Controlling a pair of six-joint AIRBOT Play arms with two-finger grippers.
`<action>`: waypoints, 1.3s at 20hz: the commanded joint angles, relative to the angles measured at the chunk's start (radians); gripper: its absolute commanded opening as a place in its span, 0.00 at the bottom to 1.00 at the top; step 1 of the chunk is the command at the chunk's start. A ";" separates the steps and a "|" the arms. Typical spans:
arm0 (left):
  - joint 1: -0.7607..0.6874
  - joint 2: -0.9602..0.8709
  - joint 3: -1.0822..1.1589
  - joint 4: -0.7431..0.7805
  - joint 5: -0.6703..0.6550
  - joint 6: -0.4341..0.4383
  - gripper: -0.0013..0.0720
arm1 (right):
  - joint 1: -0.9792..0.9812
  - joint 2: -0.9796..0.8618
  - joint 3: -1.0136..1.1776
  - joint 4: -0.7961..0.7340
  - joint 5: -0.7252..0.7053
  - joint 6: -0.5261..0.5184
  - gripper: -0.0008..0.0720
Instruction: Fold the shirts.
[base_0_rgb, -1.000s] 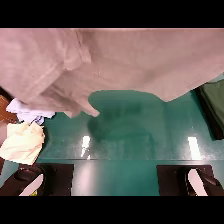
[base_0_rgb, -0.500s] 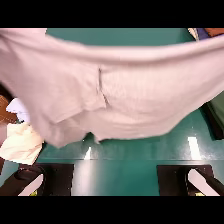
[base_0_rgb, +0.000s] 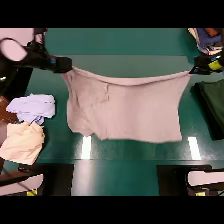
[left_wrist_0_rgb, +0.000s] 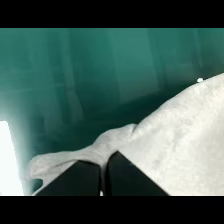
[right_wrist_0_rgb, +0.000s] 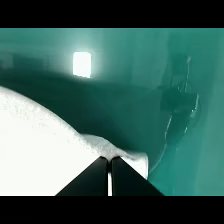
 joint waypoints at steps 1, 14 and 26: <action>0.000 -0.191 0.085 0.000 0.187 0.026 0.05 | -0.002 -0.149 0.075 -0.016 -0.134 -0.002 0.03; 0.071 -0.238 -0.002 -0.005 -0.026 0.264 0.05 | 0.004 -0.051 -0.210 -0.022 -0.192 -0.082 0.03; 0.096 -0.232 -0.052 -0.005 -0.200 0.196 0.76 | 0.006 0.021 -0.415 0.092 -0.248 -0.081 0.51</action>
